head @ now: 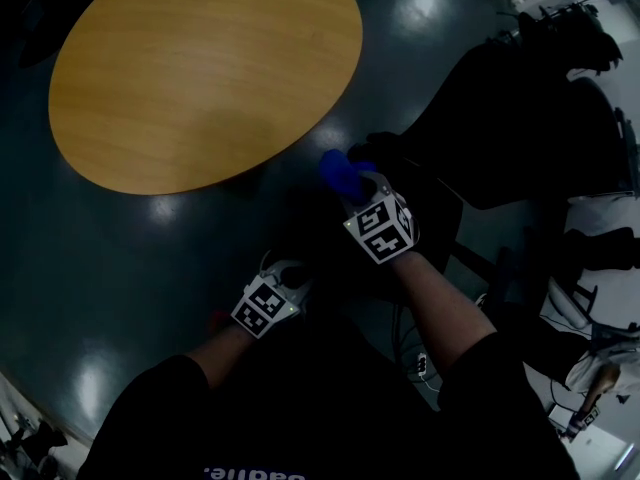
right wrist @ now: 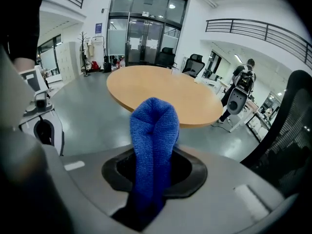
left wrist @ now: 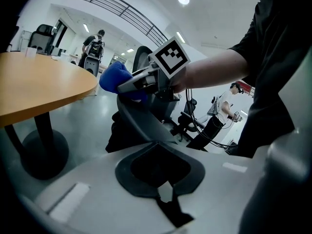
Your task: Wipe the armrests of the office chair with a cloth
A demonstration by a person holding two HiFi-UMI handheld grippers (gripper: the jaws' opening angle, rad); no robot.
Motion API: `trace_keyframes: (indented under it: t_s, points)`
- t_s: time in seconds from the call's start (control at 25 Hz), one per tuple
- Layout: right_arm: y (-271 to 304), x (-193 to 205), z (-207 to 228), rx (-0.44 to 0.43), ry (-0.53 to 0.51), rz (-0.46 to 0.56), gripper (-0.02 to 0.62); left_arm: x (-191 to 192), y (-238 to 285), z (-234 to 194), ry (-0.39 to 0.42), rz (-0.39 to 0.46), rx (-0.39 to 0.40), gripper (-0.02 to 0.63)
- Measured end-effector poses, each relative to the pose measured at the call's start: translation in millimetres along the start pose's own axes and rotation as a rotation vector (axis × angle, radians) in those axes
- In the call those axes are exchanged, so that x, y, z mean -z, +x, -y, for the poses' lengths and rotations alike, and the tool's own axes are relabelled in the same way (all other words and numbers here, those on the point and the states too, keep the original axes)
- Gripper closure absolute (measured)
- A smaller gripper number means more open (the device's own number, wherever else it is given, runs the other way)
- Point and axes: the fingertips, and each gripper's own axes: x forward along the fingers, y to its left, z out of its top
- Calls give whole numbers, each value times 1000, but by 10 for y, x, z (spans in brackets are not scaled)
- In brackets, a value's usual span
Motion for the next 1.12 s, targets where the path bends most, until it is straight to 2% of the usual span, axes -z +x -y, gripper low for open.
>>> trace_keyframes:
  t_s: [0.48, 0.92, 1.12]
  points:
    - [-145, 37, -643, -104, 9, 28, 485, 63, -7, 16, 5, -1, 15, 589]
    - [-256, 48, -1171, -210, -39, 25, 485, 69, -19, 7, -8, 16, 32, 589]
    - [-338, 65, -1341, -263, 0, 29, 485, 45, -10, 8, -17, 16, 35, 589]
